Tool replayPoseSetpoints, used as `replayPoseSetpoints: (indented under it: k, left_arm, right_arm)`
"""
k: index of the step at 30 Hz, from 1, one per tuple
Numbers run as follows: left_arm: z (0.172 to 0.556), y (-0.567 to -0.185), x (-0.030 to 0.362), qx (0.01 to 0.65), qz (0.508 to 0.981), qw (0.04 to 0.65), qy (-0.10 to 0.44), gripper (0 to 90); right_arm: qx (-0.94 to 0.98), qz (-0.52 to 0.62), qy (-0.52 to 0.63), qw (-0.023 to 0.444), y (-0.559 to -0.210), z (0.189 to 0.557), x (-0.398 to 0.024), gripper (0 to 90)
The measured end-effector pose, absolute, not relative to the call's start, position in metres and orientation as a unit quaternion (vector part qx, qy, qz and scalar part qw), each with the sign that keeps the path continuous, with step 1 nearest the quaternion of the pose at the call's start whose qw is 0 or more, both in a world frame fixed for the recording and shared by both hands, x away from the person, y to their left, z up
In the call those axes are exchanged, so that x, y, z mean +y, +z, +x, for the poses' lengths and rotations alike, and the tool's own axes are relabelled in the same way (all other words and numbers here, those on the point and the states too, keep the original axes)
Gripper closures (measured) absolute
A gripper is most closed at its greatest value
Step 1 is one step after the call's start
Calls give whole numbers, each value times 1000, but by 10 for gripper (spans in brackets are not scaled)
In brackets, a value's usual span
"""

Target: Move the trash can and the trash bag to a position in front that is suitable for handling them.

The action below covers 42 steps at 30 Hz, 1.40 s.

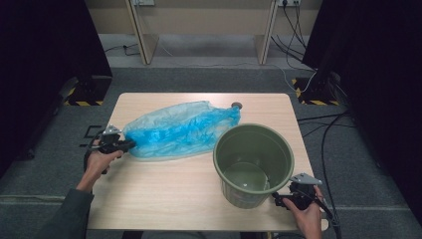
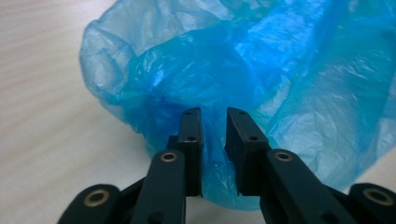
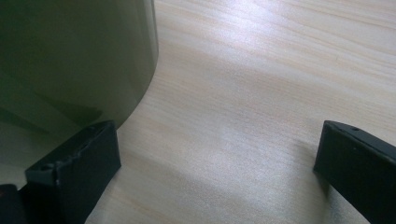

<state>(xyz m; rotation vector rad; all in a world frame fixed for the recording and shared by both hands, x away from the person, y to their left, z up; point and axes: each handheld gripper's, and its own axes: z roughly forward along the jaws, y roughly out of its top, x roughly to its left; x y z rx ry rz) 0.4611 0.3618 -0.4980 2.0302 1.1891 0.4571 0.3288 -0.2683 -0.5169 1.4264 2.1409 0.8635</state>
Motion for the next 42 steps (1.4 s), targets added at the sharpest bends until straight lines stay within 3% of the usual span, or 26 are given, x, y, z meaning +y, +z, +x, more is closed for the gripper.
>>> replayPoseSetpoints:
  k: [8,10,12,17,21,23,26,31,35,37,39,42]
  left_arm:
    - [409,-489,343,425,812,360,174,692]
    - [400,-484,336,412,821,361,159,635]
    - [396,-477,332,408,819,372,156,522]
    - [403,-457,332,406,804,394,183,384]
    - [441,-451,340,430,795,385,188,326]
    - [447,-454,341,434,796,377,188,330]
    - [464,-478,347,457,801,358,144,423]
    - [446,-496,340,434,827,342,105,567]
    - [413,-500,331,400,850,328,100,573]
    - [392,-491,321,364,859,351,76,560]
    - [389,-486,319,360,857,361,73,508]
    - [408,-465,309,371,835,390,114,434]
  right_arm:
    - [771,513,311,213,-517,330,-268,3]
    - [771,514,310,213,-517,330,-268,3]
    - [771,514,310,213,-517,330,-268,2]
    - [771,514,310,213,-517,330,-268,3]
    - [771,513,311,214,-517,330,-268,3]
    - [771,514,311,214,-517,330,-268,3]
    - [771,513,311,214,-517,330,-268,2]
    - [771,513,311,214,-517,330,-268,3]
    - [771,513,311,214,-517,330,-268,3]
    - [771,514,310,213,-517,330,-268,3]
    - [771,514,310,213,-517,330,-268,2]
    - [771,514,310,213,-517,330,-268,3]
